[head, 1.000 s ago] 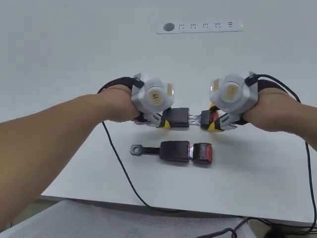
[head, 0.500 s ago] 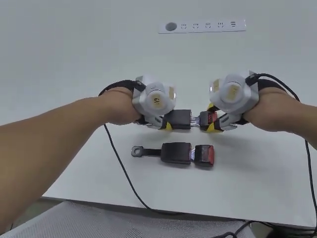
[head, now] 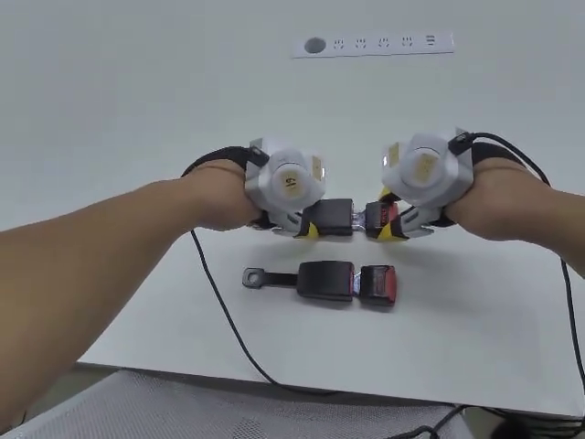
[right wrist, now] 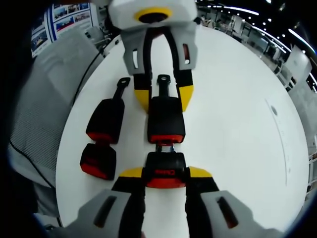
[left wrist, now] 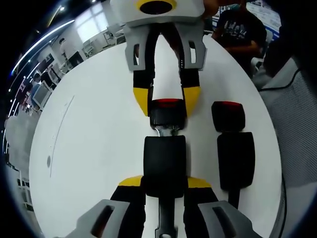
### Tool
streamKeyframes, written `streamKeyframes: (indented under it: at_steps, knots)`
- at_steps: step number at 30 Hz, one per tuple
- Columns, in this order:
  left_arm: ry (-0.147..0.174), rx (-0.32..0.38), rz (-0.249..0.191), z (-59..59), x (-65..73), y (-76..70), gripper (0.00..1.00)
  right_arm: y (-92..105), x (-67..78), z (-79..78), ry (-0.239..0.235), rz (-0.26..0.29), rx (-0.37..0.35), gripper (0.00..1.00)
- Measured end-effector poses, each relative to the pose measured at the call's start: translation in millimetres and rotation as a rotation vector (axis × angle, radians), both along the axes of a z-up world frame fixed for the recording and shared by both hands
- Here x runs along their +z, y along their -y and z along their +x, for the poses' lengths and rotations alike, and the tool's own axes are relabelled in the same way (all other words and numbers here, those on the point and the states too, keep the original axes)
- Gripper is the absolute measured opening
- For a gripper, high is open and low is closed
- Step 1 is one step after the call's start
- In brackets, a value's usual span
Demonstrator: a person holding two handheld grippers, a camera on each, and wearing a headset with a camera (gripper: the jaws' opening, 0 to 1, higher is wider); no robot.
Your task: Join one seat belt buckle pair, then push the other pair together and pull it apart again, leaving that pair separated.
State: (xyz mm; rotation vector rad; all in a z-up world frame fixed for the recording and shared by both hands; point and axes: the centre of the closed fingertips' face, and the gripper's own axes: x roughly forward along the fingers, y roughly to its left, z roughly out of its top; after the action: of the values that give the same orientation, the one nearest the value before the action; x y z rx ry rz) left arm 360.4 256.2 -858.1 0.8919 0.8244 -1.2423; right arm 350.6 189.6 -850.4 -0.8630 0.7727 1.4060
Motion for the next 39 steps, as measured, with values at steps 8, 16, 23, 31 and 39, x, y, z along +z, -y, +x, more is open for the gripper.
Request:
streamKeyframes:
  at_steps: [8,16,23,31,39]
  knots:
    - [-0.006,0.018,-0.007,-0.8,2.1,0.5,0.29,-1.9,0.0,1.2,0.001,0.006,0.001,0.29]
    - [-0.008,0.021,-0.008,-2.2,3.7,1.3,0.29,-1.7,0.3,2.4,0.000,0.014,-0.012,0.29]
    - [-0.013,0.009,0.000,-4.5,5.5,2.6,0.30,-1.7,0.6,3.1,-0.003,0.020,-0.013,0.30]
    - [-0.018,0.003,-0.003,-5.3,6.0,3.6,0.30,7.7,0.7,2.8,-0.008,0.024,-0.022,0.30]
    - [-0.019,-0.008,0.003,-5.4,5.4,3.3,0.30,12.4,0.0,2.2,-0.009,0.048,-0.031,0.30]
